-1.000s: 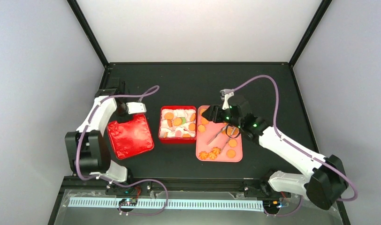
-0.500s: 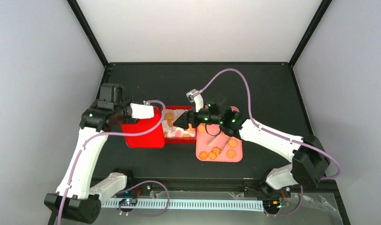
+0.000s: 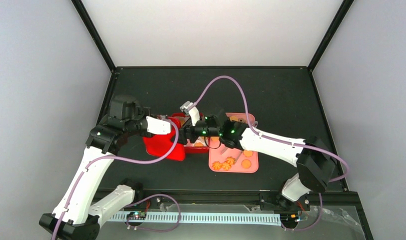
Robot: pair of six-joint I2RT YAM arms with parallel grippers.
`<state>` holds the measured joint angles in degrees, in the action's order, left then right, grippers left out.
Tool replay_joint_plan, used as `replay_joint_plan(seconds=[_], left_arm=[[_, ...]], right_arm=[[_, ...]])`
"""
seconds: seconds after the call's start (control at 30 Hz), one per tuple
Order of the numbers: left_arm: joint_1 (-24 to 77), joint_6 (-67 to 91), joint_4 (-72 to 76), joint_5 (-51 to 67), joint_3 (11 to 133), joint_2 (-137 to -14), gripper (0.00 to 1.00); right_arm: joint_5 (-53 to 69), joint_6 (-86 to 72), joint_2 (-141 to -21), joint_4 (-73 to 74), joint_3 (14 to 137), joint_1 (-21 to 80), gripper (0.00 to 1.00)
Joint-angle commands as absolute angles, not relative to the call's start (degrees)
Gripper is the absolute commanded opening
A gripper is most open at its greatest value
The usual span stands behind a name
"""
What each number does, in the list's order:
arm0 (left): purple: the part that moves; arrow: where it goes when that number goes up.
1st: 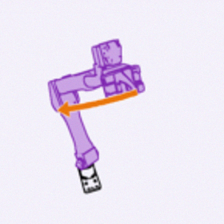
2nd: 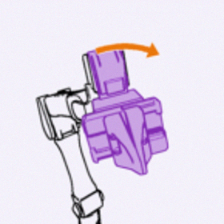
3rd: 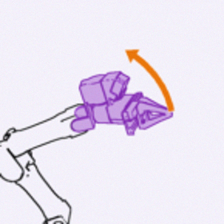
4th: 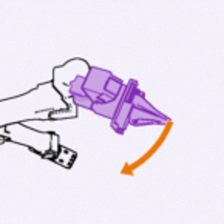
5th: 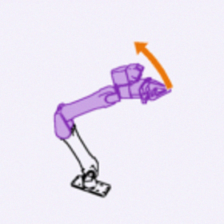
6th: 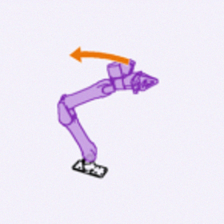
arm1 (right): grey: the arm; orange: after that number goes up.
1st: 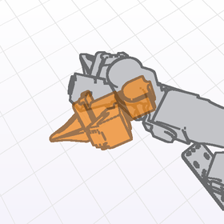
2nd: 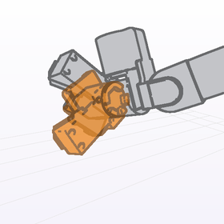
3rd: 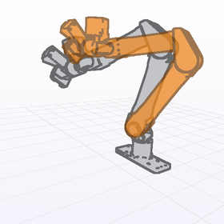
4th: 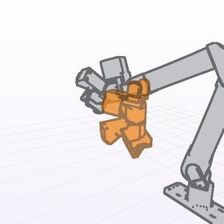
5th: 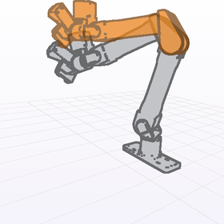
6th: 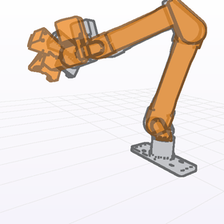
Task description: Pack the cookies
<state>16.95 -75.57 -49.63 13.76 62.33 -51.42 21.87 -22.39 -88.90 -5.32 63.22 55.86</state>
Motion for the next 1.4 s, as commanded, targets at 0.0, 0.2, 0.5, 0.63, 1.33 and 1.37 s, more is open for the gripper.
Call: replay_joint_plan(seconds=[0.0, 0.2, 0.5, 0.63, 1.33, 1.37], left_arm=[[18.2, -74.7, -46.5, 14.6, 63.1, -50.1, 0.01], [18.7, -74.3, -46.4, 12.6, 63.0, -49.7, 0.02], [19.2, -72.2, -44.3, 11.2, 62.9, -49.9, 0.04], [19.9, -69.1, -46.3, 9.9, 65.0, -51.5, 0.25], [17.2, -54.5, -56.0, 5.1, 60.8, -61.9, 0.65], [16.5, -53.6, -55.2, 3.5, 59.2, -63.3, 0.66]], right_arm=[[17.6, -22.6, -89.9, -8.3, 64.0, 56.8, 0.73], [7.8, -22.9, -87.6, -8.3, 62.6, 57.6, 0.50], [1.2, -20.2, -84.5, -5.6, 63.5, 58.4, 0.29], [-2.3, -18.1, -84.4, -2.9, 65.5, 58.9, 0.23], [-10.7, -17.6, -80.9, 0.0, 63.0, 59.0, 0.10], [-11.2, -17.8, -80.3, 0.1, 62.5, 59.0, 0.16]])
